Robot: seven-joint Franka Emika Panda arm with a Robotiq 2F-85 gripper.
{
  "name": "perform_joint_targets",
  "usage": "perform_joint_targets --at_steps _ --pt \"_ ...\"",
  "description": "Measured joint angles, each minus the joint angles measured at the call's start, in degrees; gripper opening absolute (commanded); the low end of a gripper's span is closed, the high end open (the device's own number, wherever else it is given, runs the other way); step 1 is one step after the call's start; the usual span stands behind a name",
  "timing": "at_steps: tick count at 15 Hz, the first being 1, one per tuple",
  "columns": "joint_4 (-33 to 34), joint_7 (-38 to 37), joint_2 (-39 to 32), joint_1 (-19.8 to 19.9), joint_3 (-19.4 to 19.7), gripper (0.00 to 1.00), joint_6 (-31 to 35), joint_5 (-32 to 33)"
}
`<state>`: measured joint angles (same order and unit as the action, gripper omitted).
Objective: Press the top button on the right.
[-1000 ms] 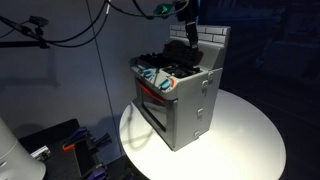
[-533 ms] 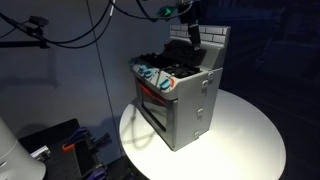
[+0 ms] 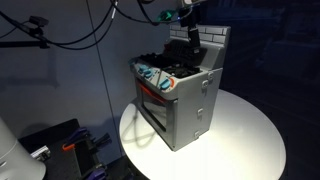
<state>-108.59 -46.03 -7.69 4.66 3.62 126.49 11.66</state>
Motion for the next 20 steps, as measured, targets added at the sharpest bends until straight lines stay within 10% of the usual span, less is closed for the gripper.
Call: perform_joint_targets --at_steps 20 --pt "3.89 0.02 -3.28 -1.00 0.28 1.00 -0.13 -0.06"
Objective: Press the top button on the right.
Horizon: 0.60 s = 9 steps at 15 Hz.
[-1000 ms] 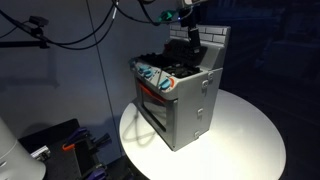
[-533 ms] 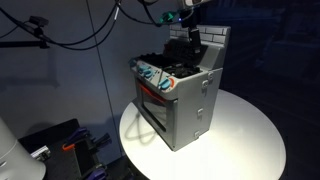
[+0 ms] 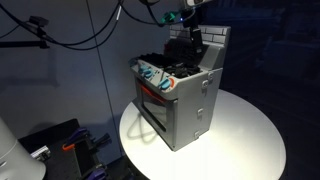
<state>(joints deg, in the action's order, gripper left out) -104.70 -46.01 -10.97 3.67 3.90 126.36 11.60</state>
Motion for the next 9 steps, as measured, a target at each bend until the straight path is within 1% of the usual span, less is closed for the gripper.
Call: perform_joint_targets --at_steps 9 --pt "0.74 0.01 -0.63 -0.26 0.25 1.00 -0.23 0.00"
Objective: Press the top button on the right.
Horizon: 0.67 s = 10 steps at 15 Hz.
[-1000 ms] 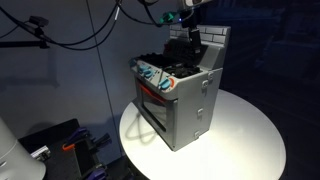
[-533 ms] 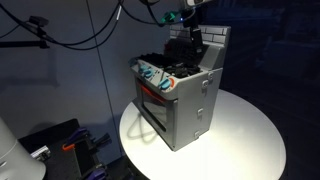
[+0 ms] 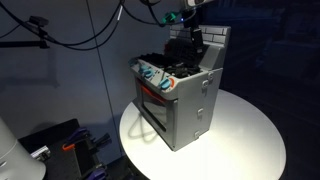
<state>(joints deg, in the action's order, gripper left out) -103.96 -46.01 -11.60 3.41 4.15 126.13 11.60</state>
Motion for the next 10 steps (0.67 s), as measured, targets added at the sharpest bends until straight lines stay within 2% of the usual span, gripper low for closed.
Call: perform_joint_targets --at_steps 10 --pt "1.30 -0.01 -0.89 -0.59 0.89 1.00 -0.08 0.00"
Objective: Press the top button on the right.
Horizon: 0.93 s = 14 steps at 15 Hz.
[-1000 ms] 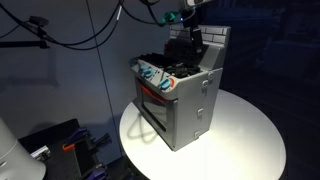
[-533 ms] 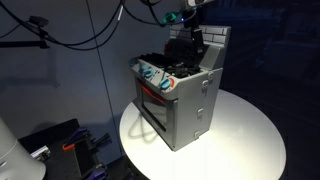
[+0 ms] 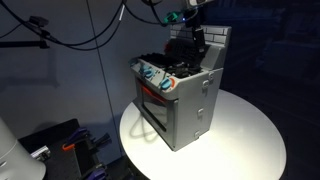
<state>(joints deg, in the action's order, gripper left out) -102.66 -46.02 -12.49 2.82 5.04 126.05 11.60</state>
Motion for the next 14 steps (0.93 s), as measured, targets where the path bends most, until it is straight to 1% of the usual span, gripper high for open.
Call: perform_joint_targets --at_steps 8,11,14 --pt "0.45 0.01 -0.11 -0.28 0.38 1.00 -0.93 0.00" --pt "0.45 0.86 0.02 -0.39 0.38 1.00 -4.00 -0.01" --pt "0.31 3.28 0.86 -0.52 0.35 1.00 -7.60 -0.42"
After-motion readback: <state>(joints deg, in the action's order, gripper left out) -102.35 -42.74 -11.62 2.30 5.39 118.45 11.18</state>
